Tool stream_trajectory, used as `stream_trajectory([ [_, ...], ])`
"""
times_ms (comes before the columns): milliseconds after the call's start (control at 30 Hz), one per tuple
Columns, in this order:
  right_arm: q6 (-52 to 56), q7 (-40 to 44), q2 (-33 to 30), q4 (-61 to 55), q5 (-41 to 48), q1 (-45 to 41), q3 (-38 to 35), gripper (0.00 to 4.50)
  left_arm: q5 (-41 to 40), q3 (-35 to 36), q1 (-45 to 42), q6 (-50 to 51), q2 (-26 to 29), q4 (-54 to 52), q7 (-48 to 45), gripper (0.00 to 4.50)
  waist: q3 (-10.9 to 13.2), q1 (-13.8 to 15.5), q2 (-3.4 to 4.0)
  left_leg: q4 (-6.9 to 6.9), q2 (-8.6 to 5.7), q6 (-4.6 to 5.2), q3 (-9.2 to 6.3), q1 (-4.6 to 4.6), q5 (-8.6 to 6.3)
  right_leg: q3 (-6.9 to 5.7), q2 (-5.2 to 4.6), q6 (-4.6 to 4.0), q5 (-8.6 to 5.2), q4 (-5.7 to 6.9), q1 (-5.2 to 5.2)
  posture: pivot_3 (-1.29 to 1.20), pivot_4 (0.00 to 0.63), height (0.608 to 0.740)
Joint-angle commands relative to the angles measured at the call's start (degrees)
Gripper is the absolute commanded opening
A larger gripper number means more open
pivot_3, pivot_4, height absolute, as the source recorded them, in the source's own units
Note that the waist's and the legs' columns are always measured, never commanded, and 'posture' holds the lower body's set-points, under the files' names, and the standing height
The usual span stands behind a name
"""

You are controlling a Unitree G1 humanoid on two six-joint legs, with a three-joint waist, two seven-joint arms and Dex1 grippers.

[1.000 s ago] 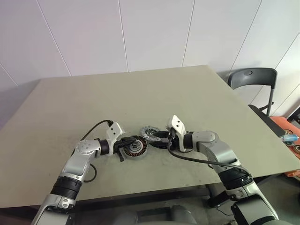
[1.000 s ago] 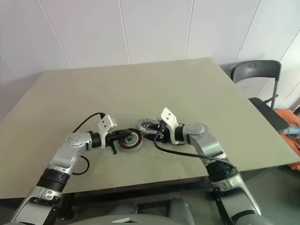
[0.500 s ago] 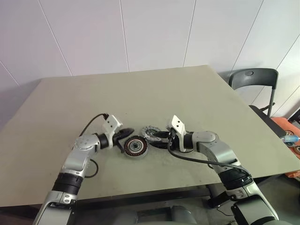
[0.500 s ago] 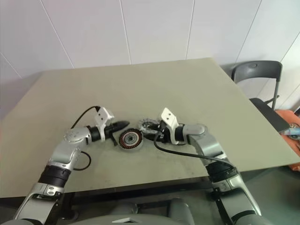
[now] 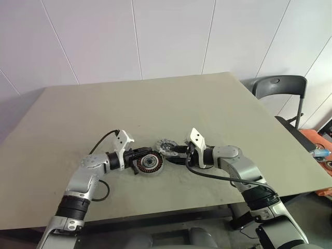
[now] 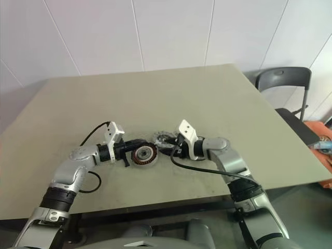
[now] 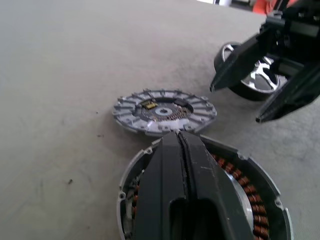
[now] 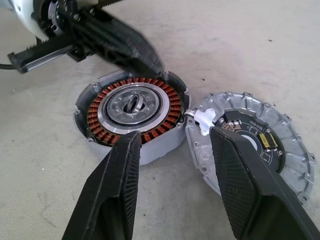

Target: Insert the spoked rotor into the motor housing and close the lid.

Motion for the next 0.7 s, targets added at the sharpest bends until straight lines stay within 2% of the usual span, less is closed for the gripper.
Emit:
stream_trajectory([
  [33,-0.88,-0.11,0.09,-0.53,0.03,-0.77,-0.61,2.32,-0.50,-0.57,-0.22,1.64,0.57,-2.64,-0.78,0.04,0.00,0.02,0.00,0.00,0.00,0.00,0.00,0.00,0.00,0.00,0.00,0.00,0.00,0.00,0.00,0.00,0.000,0.740],
  [167,-0.81,-0.21,0.08,-0.61,-0.03,-0.66,-0.61,2.32,-0.92,-0.69,-0.29,3.37,0.77,-3.13,-1.09,0.04,0.00,0.02,0.00,0.00,0.00,0.00,-0.01,0.00,0.00,0.00,0.00,0.01,-0.01,0.01,0.00,0.00,0.000,0.740],
  [333,-1.05,-0.37,0.01,-0.63,-0.47,-0.47,-0.56,2.32,3.37,-2.51,-0.63,1.59,2.06,-0.78,0.50,0.04,0.00,0.02,0.00,0.00,0.00,0.00,0.00,0.00,0.00,0.00,0.00,0.04,-0.03,0.01,0.00,0.00,0.000,0.740],
  [567,-1.26,-0.69,0.14,-0.51,-0.88,-0.58,-0.79,2.32,4.33,-1.62,-1.12,-1.93,0.25,2.44,2.37,0.04,0.00,0.05,0.00,0.00,0.01,0.00,0.00,0.02,0.00,0.01,0.00,0.02,-0.01,0.02,0.00,0.00,0.000,0.740],
  [700,-1.40,-0.87,0.32,-0.29,-0.94,-0.59,-0.72,2.32,1.29,-1.02,-1.18,-1.73,-1.85,2.45,0.92,0.04,0.00,0.05,0.00,0.00,0.01,0.00,-0.01,0.02,0.00,0.01,-0.01,0.02,-0.01,0.01,0.00,0.00,0.000,0.740],
])
